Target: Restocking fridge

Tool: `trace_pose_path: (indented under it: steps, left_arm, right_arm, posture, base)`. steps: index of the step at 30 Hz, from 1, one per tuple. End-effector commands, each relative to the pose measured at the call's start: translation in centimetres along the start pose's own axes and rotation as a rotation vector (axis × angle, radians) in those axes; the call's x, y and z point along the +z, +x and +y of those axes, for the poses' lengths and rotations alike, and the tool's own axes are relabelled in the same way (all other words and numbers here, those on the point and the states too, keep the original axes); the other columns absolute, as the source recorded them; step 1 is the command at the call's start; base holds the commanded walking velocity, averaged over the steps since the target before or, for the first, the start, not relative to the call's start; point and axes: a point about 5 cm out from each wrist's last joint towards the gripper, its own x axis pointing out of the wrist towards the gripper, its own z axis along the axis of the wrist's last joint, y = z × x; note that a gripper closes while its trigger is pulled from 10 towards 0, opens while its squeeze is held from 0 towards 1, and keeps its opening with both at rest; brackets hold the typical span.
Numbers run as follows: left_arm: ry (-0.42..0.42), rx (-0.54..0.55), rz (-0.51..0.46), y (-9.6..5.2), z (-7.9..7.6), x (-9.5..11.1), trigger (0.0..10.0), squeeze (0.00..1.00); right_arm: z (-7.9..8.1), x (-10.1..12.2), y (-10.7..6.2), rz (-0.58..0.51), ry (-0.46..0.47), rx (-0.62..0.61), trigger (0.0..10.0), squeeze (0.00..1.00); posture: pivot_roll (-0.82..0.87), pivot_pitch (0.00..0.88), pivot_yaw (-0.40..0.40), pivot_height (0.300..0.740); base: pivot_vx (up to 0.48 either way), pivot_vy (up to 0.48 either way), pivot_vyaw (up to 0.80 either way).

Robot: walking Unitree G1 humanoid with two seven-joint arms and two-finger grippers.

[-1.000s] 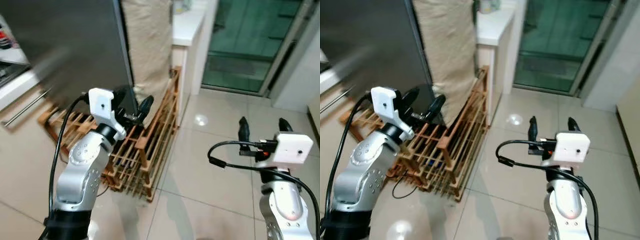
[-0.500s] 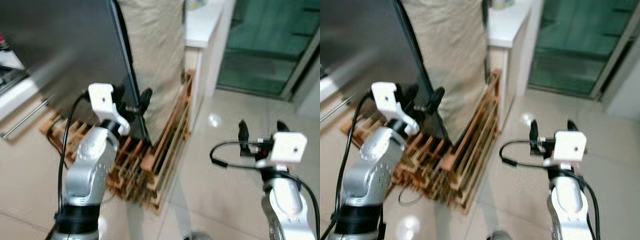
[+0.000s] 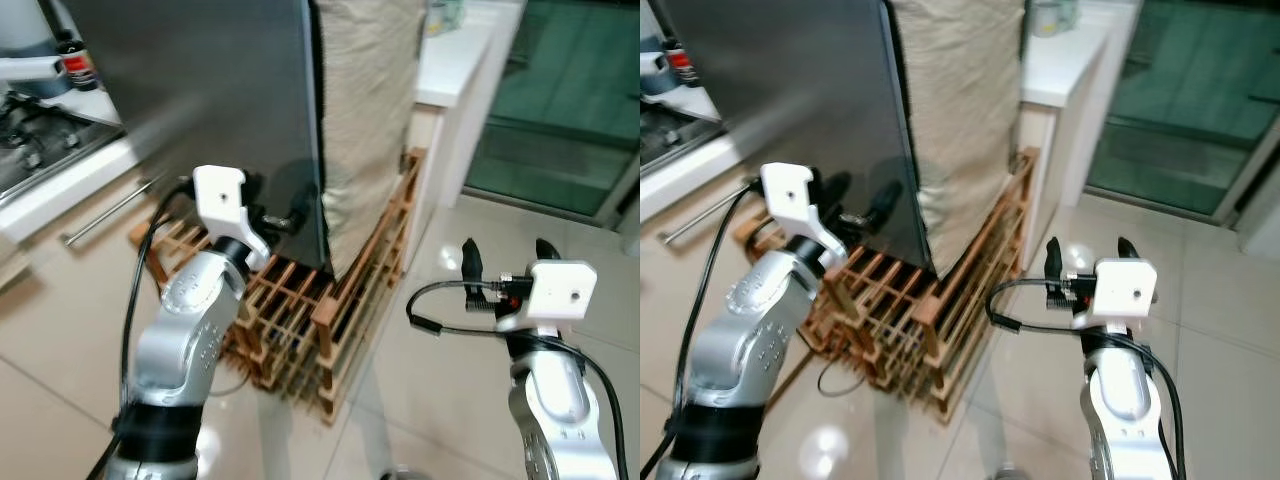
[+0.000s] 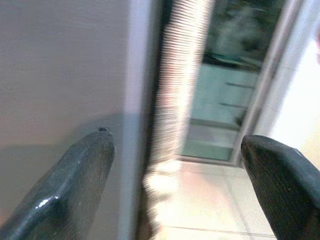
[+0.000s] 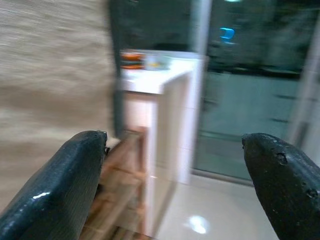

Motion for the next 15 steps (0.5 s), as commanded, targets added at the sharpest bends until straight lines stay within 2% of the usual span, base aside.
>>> trace_pose_path:
  steps: [1,3,5,9,15]
  left_arm:
    - [0.003,0.087,0.024,0.2,1.1,-0.2,10.0,0.00]
    - [-0.009,0.232,0.016,0.1,2.8,0.0,10.0,0.00]
    - [-0.027,0.325,0.007,-0.1,4.3,0.1,10.0,0.00]
    - [-0.015,0.335,-0.020,0.0,4.3,0.8,10.0,0.00]
    - [-0.050,0.245,-0.026,0.8,2.6,0.9,10.0,0.00]
  right_arm:
    - [-0.4,-0.1,0.1,0.013,-0.012,-0.015,10.0,0.00]
    - [-0.5,-0.1,0.0,0.011,-0.018,-0.019,10.0,0.00]
    - [-0.5,-0.1,-0.1,0.011,-0.022,-0.017,10.0,0.00]
    - [-0.5,-0.2,0.0,0.015,-0.021,-0.017,10.0,0.00]
    - [-0.4,-0.4,0.1,0.024,-0.018,-0.011,10.0,0.00]
  posture:
    - [-0.14,0.000,0.095,0.740]
    - [-0.15,0.000,0.096,0.740]
    - [-0.15,0.000,0.096,0.740]
    - [-0.15,0.000,0.089,0.740]
    - [-0.14,0.000,0.089,0.740]
  base:
    - [0.000,0.000,0.00]
    - [0.000,0.000,0.00]
    - [0.000,0.000,0.00]
    - [0.000,0.000,0.00]
    - [0.000,0.000,0.00]
